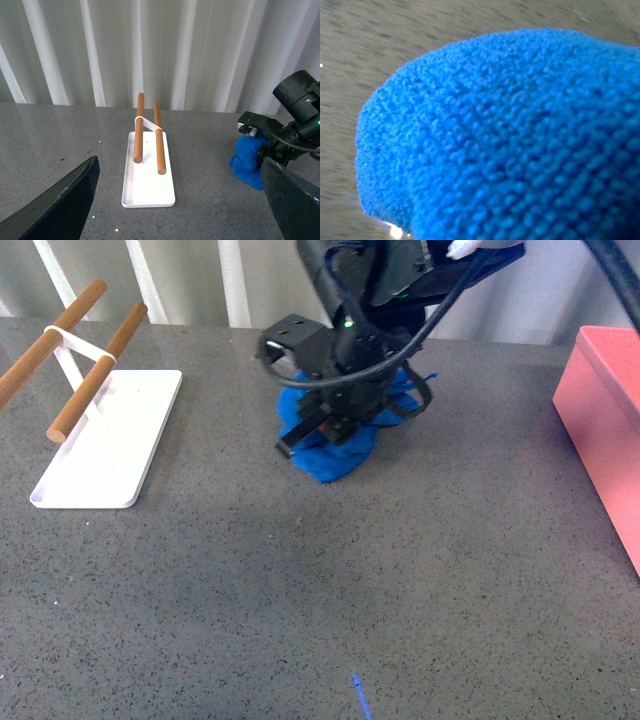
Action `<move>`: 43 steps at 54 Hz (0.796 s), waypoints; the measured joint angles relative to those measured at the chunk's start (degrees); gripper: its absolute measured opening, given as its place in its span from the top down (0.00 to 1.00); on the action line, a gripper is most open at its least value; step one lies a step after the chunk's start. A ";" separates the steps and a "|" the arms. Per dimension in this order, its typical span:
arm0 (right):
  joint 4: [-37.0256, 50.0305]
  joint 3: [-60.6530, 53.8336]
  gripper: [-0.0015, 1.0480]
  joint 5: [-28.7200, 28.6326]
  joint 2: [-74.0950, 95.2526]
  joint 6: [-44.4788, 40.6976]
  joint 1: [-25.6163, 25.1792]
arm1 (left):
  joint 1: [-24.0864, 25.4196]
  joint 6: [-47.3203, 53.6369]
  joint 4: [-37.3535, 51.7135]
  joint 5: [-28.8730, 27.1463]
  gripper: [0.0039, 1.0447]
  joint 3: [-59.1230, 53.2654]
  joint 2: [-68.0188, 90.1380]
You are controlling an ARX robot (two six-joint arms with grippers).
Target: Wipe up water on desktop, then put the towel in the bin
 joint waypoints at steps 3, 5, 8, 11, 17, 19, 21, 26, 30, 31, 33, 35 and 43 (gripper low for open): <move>0.76 -1.33 0.95 -0.44 -0.68 0.63 1.36 | 0.00 0.00 0.00 0.00 0.06 0.00 -0.02; 1.27 -2.43 0.95 -0.42 -1.25 0.98 1.95 | 0.00 0.00 0.00 0.00 0.06 0.00 0.00; 2.25 -4.22 0.95 -0.39 -2.34 1.42 2.36 | 0.00 0.00 0.00 0.00 0.06 0.00 0.00; 3.08 -6.01 0.95 0.09 -3.61 2.29 2.36 | 0.00 0.00 0.00 0.00 0.06 0.00 0.00; 5.66 -10.25 0.95 3.89 -7.21 3.30 1.31 | 0.00 0.02 0.00 0.00 0.06 0.00 -0.02; 7.17 -11.89 0.95 5.16 -8.74 3.26 0.74 | 0.00 0.00 0.00 0.00 0.06 0.00 -0.02; 9.42 -13.79 0.95 5.73 -10.54 2.75 0.07 | 0.00 0.00 0.00 0.00 0.06 0.00 -0.02; 14.12 -17.42 0.95 5.51 -15.26 2.01 -1.51 | 0.00 0.00 0.00 0.00 0.06 0.00 -0.02; 14.86 -18.58 0.95 6.38 -19.76 2.08 -2.80 | 0.00 0.00 0.00 0.00 0.06 0.00 -0.02; 14.86 -18.64 0.95 6.54 -20.48 2.10 -2.99 | 0.00 0.00 0.00 0.00 0.06 0.00 -0.02; 14.84 -18.71 0.95 7.26 -23.58 2.34 -3.78 | 0.00 0.00 0.00 0.00 0.06 0.00 -0.02; 14.78 -18.69 0.95 7.89 -25.09 2.56 -4.17 | 0.00 0.00 0.00 0.02 0.06 0.00 0.00; 15.23 -18.08 0.95 12.22 -32.92 4.87 -6.64 | 0.00 0.00 0.00 0.00 0.06 0.00 -0.02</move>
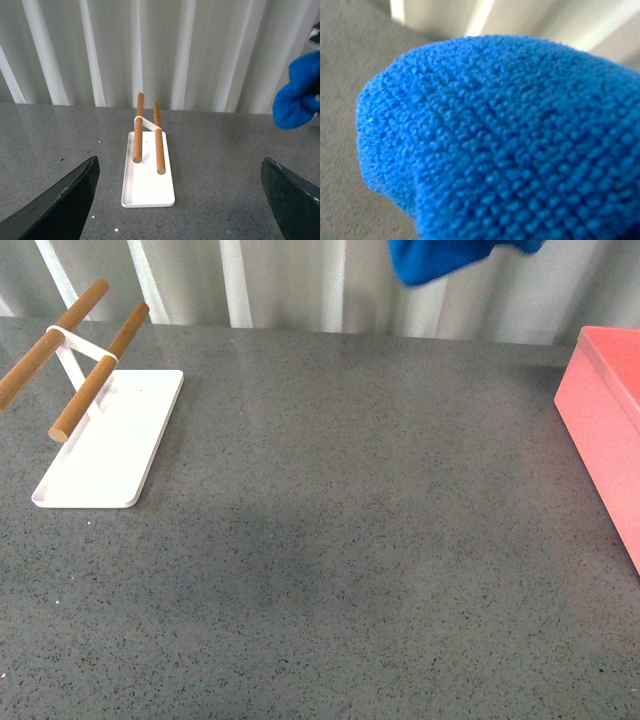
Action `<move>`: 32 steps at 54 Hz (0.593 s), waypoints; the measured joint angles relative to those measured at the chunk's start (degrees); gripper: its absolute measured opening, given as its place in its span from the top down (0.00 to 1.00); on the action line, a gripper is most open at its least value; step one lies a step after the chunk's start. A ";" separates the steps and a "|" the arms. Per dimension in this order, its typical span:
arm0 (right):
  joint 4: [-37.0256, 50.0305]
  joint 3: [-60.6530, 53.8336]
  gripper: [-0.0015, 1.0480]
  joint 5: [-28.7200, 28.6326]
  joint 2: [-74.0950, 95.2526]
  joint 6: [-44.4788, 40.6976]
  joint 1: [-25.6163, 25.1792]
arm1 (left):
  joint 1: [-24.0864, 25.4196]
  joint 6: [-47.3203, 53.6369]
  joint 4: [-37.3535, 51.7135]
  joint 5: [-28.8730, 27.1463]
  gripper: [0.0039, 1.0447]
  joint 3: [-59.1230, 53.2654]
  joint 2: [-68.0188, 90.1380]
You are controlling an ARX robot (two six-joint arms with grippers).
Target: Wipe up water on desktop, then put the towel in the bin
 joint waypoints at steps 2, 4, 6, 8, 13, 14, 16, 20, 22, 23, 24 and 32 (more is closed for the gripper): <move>0.09 0.26 0.95 0.83 -1.36 0.20 -0.63 | 0.00 0.00 0.00 0.00 0.06 0.00 0.00; 0.07 0.59 0.95 1.75 -2.49 0.46 -1.29 | 0.00 0.00 0.00 0.00 0.06 0.00 0.00; -0.07 0.83 0.95 2.84 -3.69 0.59 -2.25 | 0.00 0.00 0.00 0.00 0.06 0.00 0.00; -1.01 1.05 0.95 4.04 -4.55 0.72 -3.34 | 0.00 0.00 0.00 0.00 0.06 0.00 0.00; -6.93 2.51 0.95 8.81 -4.96 1.99 -6.27 | 0.00 0.00 0.00 0.00 0.06 0.00 0.00; -8.98 2.93 0.95 9.84 -4.94 2.51 -7.02 | 0.00 0.00 0.00 0.00 0.06 0.00 0.00; -12.09 3.56 0.95 11.37 -4.74 2.86 -8.11 | 0.00 0.00 0.00 0.00 0.06 0.00 0.00; -16.79 4.66 0.95 12.55 -4.13 3.26 -9.99 | 0.00 0.00 0.00 0.00 0.06 0.00 0.00; -20.44 6.10 0.95 13.49 -3.17 4.13 -11.54 | 0.00 0.00 0.00 0.00 0.06 0.00 0.02; -22.32 6.95 0.95 13.97 -2.67 4.50 -12.26 | 0.00 0.00 0.00 0.00 0.06 0.00 0.02; -24.20 7.91 0.95 14.27 -2.05 5.05 -12.96 | 0.00 0.00 0.00 0.00 0.06 0.00 0.00; -38.53 16.02 0.95 13.90 1.75 12.39 -17.16 | 0.00 0.00 0.00 0.00 0.06 0.00 0.00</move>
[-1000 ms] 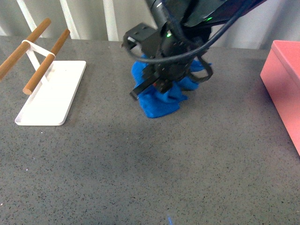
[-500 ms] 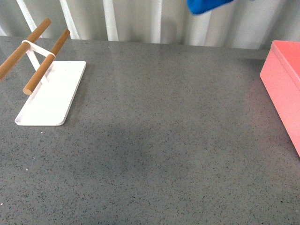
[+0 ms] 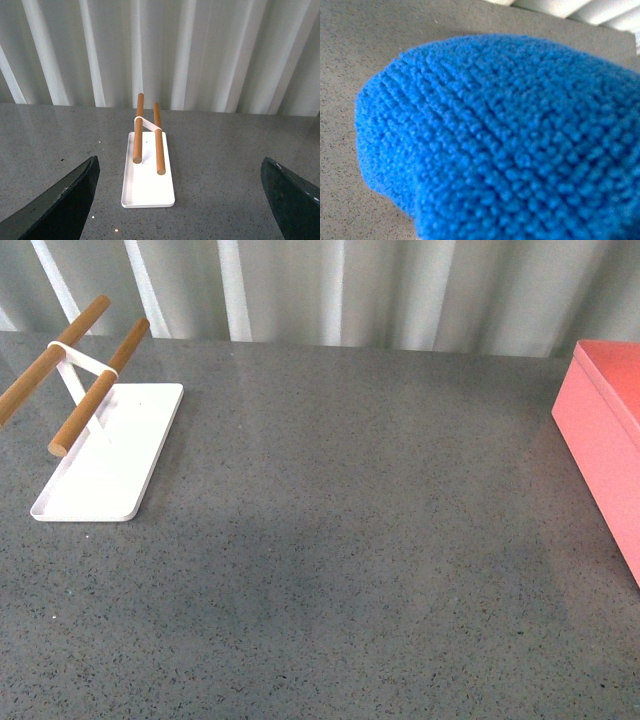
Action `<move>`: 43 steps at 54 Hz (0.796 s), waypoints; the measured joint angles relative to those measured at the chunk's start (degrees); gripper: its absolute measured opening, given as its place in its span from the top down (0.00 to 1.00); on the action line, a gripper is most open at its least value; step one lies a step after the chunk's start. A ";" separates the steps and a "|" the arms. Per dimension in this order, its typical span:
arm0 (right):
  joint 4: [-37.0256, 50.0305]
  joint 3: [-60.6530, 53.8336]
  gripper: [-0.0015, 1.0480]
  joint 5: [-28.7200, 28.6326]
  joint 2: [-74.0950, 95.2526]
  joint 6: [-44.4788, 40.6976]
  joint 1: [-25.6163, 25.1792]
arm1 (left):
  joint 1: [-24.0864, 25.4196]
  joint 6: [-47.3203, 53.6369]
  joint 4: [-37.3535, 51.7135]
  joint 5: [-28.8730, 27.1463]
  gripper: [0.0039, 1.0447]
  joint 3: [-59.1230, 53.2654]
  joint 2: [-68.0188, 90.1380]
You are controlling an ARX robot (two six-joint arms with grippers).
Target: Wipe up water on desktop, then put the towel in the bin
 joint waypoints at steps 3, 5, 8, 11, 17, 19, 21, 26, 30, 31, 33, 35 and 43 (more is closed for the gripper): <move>-3.21 2.14 0.95 -0.24 0.66 2.73 -0.48 | 0.00 0.00 0.00 0.02 0.06 0.00 0.00; -4.07 2.80 0.95 -0.42 0.66 3.91 -0.50 | 0.00 0.00 0.00 0.00 0.06 0.00 0.00; -4.70 3.37 0.95 -0.63 0.66 5.38 -0.46 | 0.00 0.00 0.00 0.02 0.06 0.00 0.00; -4.70 3.39 0.95 -0.61 0.66 5.99 -0.31 | 0.00 0.00 0.00 0.00 0.06 0.00 0.00; -3.45 2.01 0.95 -1.11 0.66 6.91 0.39 | 0.00 0.00 0.00 0.00 0.06 0.00 0.00; -3.15 1.49 0.95 -1.64 0.66 6.88 0.50 | 0.00 0.00 0.00 0.00 0.06 0.00 0.00; -2.73 0.74 0.95 -1.90 0.63 6.88 0.59 | 0.00 0.00 0.00 0.02 0.06 0.00 0.00; -1.16 -1.33 0.95 -1.64 0.61 6.82 0.66 | 0.00 0.00 0.00 0.00 0.06 0.00 0.00; 0.09 -3.10 0.95 -1.57 0.59 6.51 0.57 | 0.00 0.00 0.00 0.00 0.06 0.00 0.00; 0.74 -3.76 0.95 -1.44 0.57 6.27 0.44 | 0.00 0.00 0.00 0.00 0.06 0.02 0.00; 1.42 -4.68 0.95 -1.46 0.57 6.08 0.24 | 0.00 0.00 0.00 0.00 0.06 0.00 0.00; 2.34 -5.66 0.95 -1.46 0.55 5.70 -0.04 | 0.00 0.00 0.00 0.00 0.06 0.00 0.00; 5.73 -7.76 0.95 -2.01 0.50 3.91 -2.21 | 0.00 0.00 0.00 0.00 0.06 0.00 0.00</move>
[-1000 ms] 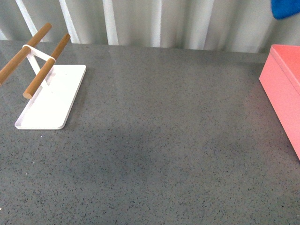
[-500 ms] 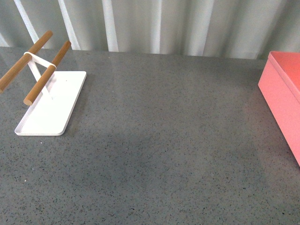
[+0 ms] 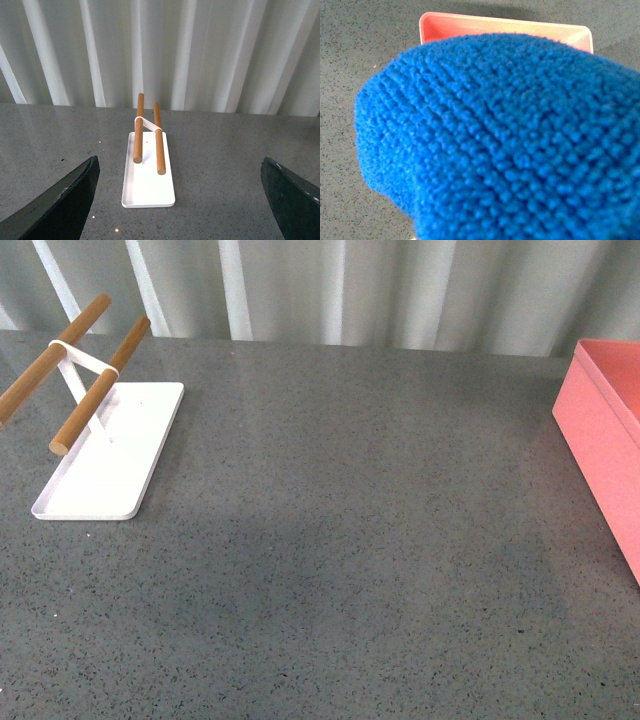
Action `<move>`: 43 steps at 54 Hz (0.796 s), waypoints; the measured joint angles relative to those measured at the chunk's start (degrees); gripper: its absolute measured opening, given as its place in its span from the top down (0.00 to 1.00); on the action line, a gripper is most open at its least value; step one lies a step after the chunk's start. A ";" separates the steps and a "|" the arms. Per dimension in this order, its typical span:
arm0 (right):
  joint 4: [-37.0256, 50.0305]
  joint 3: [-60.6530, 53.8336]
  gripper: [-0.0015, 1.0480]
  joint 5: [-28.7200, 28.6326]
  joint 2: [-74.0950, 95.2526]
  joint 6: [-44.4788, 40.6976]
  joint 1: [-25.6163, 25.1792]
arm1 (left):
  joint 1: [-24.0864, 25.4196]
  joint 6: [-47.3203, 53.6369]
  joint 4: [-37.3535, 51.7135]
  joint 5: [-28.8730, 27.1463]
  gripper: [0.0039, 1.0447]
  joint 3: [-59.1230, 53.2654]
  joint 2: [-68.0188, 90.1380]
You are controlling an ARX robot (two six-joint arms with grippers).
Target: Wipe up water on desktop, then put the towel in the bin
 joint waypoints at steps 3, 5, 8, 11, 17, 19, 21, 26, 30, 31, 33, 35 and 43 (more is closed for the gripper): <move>0.66 0.11 0.95 -0.15 0.00 -0.42 -0.81 | 0.00 0.00 0.00 0.00 0.06 0.00 0.00; 0.94 0.35 0.95 -0.04 0.00 -0.96 -1.55 | 0.00 0.00 0.00 0.00 0.06 0.00 0.00; 1.51 0.42 0.95 -0.11 0.00 -1.55 -2.54 | 0.00 0.00 0.00 0.00 0.06 0.00 0.00; 2.14 0.26 0.95 -0.11 0.00 -2.03 -3.23 | 0.00 0.00 0.00 0.00 0.06 0.00 0.00; 3.15 -1.14 0.95 -0.11 -0.31 -3.21 -4.02 | 0.00 0.00 0.00 0.00 0.06 0.00 0.00; 3.26 -1.27 0.95 -0.13 -0.31 -3.52 -4.20 | 0.00 0.00 0.00 0.00 0.06 0.00 0.00; 3.37 -1.29 0.95 -0.24 -0.31 -3.69 -4.28 | 0.00 0.00 0.00 0.02 0.06 0.00 0.00; 3.87 -1.29 0.94 -1.66 -0.31 -4.57 -4.57 | 0.00 0.00 0.00 0.00 0.06 0.00 0.00; 3.58 -1.27 0.79 -1.99 -0.31 -4.66 -4.72 | 0.00 0.00 0.00 0.00 0.06 0.00 0.00; 3.56 -1.27 0.76 -2.01 -0.31 -4.68 -4.72 | 0.00 0.00 0.00 0.00 0.06 0.00 0.00; 3.56 -1.27 0.67 -2.03 -0.31 -4.76 -4.72 | 0.00 0.00 0.00 0.00 0.06 0.00 0.00; 3.56 -1.27 0.60 -2.03 -0.31 -4.79 -4.72 | 0.00 0.00 0.00 0.00 0.06 0.00 0.00; 3.56 -1.27 0.38 -2.03 -0.31 -4.81 -4.83 | 0.00 0.00 0.00 0.00 0.06 0.00 0.00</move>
